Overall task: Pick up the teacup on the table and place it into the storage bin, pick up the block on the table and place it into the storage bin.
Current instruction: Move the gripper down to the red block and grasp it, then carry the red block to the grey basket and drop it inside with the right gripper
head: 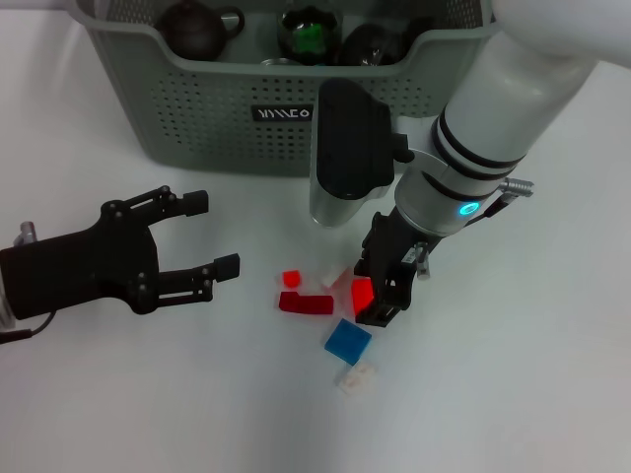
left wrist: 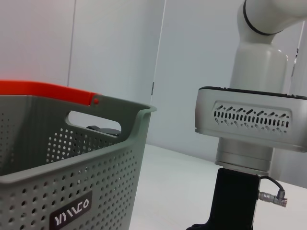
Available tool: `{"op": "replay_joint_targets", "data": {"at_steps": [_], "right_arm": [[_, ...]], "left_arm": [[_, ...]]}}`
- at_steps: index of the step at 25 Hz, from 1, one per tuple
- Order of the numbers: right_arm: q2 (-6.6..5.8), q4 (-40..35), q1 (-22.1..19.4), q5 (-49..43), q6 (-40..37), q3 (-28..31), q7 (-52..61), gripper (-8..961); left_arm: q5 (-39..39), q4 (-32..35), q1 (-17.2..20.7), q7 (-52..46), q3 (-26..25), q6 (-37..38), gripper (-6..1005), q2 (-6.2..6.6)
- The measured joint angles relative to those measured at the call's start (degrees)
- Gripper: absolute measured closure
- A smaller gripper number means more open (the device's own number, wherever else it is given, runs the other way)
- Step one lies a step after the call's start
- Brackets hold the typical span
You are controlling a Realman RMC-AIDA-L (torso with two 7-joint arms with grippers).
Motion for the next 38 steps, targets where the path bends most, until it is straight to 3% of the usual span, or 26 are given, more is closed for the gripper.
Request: {"op": "replay_joint_targets", "data": {"at_steps": [20,25,30,36,38], "right_arm": [[0.15,-0.05,-0.03,1.35,2.28,-2.52,0.34,317],[0.03,0.07,0.22,1.25,2.27,-2.54,0.42,374],[-0.24,-0.27,0.23,1.1,1.92,-2.59,0.92,517],[-0.94,-1.8,0.54,0.71,-1.87,-0.96,2.25,517],[-1.12,-5.23,0.24,-1.94,-6.99,2.58,3.22,517]], "left_arm": [[0.0,-0.59,-0.08,0.01,0.01,0.0,126,0.08],[0.0,-0.59,-0.09,0.04,0.01,0.0,126,0.09],[0.0,-0.59,-0.09,0.07,0.01,0.0,125,0.09],[1.08,-0.27,-0.26,0.08,0.17,0.3,125,0.14],[3.47,0.44,-0.64,-0.16,0.15,0.54,125,0.33]]}}
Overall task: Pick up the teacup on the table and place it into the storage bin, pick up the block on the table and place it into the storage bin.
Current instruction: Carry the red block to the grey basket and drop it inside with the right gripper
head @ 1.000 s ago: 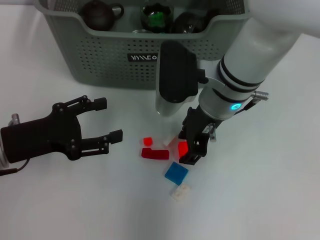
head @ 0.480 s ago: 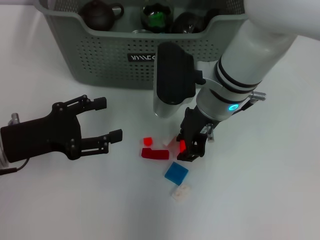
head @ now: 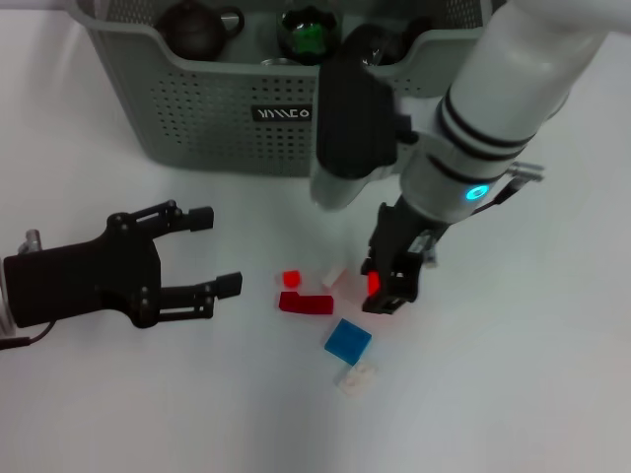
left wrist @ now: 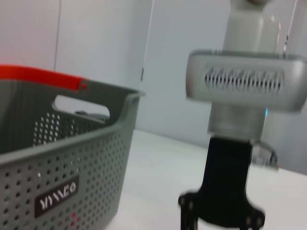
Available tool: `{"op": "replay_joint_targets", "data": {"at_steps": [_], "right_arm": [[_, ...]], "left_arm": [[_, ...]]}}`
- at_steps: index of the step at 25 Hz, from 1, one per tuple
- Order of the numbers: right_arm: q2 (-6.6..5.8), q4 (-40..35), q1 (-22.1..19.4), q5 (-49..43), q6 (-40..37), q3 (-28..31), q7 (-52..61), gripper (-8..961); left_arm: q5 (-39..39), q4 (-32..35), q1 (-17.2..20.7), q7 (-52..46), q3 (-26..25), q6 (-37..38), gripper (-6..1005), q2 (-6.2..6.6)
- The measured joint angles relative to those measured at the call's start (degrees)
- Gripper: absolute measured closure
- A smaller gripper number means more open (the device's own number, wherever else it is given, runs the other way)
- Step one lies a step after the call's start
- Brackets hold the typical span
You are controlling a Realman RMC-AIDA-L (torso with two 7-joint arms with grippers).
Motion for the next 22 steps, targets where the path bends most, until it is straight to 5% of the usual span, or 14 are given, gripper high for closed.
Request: {"op": "replay_joint_targets", "data": {"at_steps": [13,22], "right_arm": [[-0.1,-16.83,2.84,-6.12,-24.43,26.33,3.14,516],[-1.04,-21.93,11.14,-6.12,-23.69,42.93,8.65,517]], "left_arm": [[11.25,3.23,-1.97,-1.66,0.38,-4.71,125,0.02],[14.26,3.72,-2.92,-2.34,0.5,-5.73,126,-0.06]]}}
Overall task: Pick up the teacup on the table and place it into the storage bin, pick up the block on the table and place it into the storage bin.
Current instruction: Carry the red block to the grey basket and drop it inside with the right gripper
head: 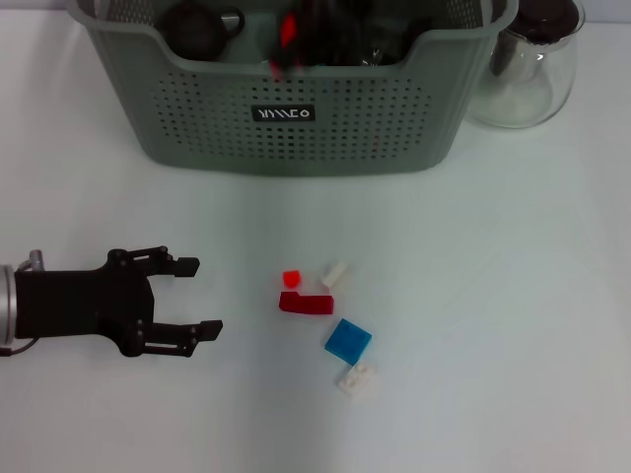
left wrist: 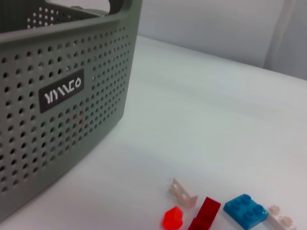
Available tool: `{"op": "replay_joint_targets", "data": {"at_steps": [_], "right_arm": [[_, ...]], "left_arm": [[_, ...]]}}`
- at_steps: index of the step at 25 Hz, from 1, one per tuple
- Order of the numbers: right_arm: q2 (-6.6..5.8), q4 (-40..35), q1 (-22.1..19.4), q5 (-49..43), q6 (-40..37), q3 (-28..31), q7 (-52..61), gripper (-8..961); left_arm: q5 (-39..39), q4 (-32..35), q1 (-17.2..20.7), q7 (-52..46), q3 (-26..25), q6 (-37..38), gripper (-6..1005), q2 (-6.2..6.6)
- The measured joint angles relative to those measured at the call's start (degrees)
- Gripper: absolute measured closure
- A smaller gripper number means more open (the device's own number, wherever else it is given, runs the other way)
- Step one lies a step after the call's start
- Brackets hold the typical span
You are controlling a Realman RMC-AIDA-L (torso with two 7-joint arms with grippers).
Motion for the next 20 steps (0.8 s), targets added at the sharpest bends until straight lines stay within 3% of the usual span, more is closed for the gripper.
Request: {"op": "replay_joint_targets", "data": {"at_steps": [2,5,8,13,19,20], "right_arm": [[-0.37,0.48,1.31,-3.14,4.91,0.38,2.74,517],[0.23,4.01,2.95,-10.04,14.48,-0.2,5.7,516],[0.79,12.86,4.86,-15.18,24.73,-1.42,7.04,516],[1.1,26.92,5.96,-16.31,43.91,-6.58,8.18,516],[1.21,30.41,5.05,-16.21,50.68,-9.5,9.32,515],[1.21,30.91,4.95,-16.28,51.46,-9.62,9.33,480]], "left_arm": [[0.0,-0.06,-0.2,0.17,0.05,0.21,126,0.0],[0.2,-0.04,-0.42,0.17,0.5,0.19,126,0.0],[0.22,0.05,-0.61,0.17,0.61,-0.2,126,0.0],[0.26,0.1,-0.86,0.0,1.29,-0.88,125,0.04],[0.29,0.18,-0.98,-0.1,1.3,-0.96,125,0.08],[0.28,0.18,-0.99,-0.12,1.25,-0.96,125,0.09]]}}
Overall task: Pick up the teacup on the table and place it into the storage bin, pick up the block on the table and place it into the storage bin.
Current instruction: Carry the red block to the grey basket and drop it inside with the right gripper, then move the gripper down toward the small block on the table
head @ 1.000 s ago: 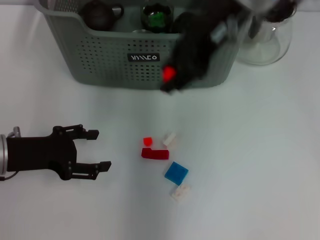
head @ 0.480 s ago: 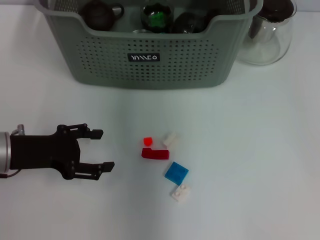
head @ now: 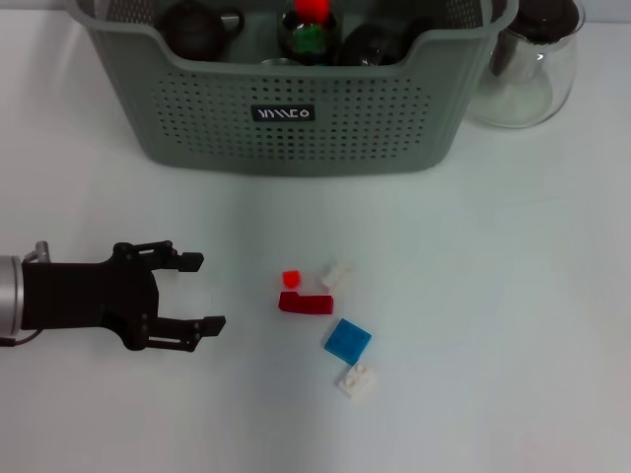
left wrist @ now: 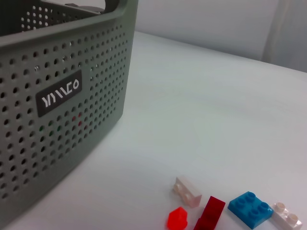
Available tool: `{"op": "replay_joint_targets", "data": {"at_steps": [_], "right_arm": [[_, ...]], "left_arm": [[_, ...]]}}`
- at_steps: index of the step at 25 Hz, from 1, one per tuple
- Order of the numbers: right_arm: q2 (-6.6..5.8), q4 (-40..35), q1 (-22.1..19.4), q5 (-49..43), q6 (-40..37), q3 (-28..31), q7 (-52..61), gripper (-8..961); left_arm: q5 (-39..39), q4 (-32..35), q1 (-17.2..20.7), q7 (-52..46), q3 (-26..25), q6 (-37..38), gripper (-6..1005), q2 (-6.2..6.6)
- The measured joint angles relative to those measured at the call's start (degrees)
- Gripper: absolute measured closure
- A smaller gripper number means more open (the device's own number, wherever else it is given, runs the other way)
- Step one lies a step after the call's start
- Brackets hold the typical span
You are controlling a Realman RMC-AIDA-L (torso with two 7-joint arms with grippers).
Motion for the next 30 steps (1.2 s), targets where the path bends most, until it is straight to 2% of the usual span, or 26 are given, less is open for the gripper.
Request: {"op": "replay_joint_targets", "data": {"at_steps": [6,10,17,21,24,26,30], "right_arm": [[-0.07,-0.13,-1.57,0.06,2.22,-0.14,-0.5,285],[-0.16,-9.2,-5.71,4.44,-1.03,-0.11,-2.04,205],[-1.54,-34.31,-19.21,28.52,-18.95,2.89,-12.3,206],[-2.83,-40.54,-25.14,37.55,-30.55,3.6,-17.28,206],[-3.05,-43.41,-28.02,37.63,-38.29,3.01,-19.71,210],[-2.76,-43.72,-28.67,35.14,-43.23,2.53,-20.1,212],[-1.17,-42.12,-28.22,28.18,-49.19,1.01,-19.2,219]], "left_arm": [[-0.29,0.0,-0.02,-0.08,-0.29,0.0,125,0.01],[-0.44,-0.01,-0.23,-0.06,-0.38,-0.01,126,0.03],[-0.39,-0.01,-0.51,-0.09,-0.39,0.01,125,0.12],[-0.33,0.06,-0.5,-0.11,-0.4,-0.03,125,0.33],[-0.26,0.08,-0.56,-0.12,-0.4,-0.12,126,0.41],[-0.21,0.09,-0.6,-0.12,-0.39,-0.17,126,0.42],[-0.07,0.09,-0.59,-0.12,-0.43,-0.17,125,0.44]]}}
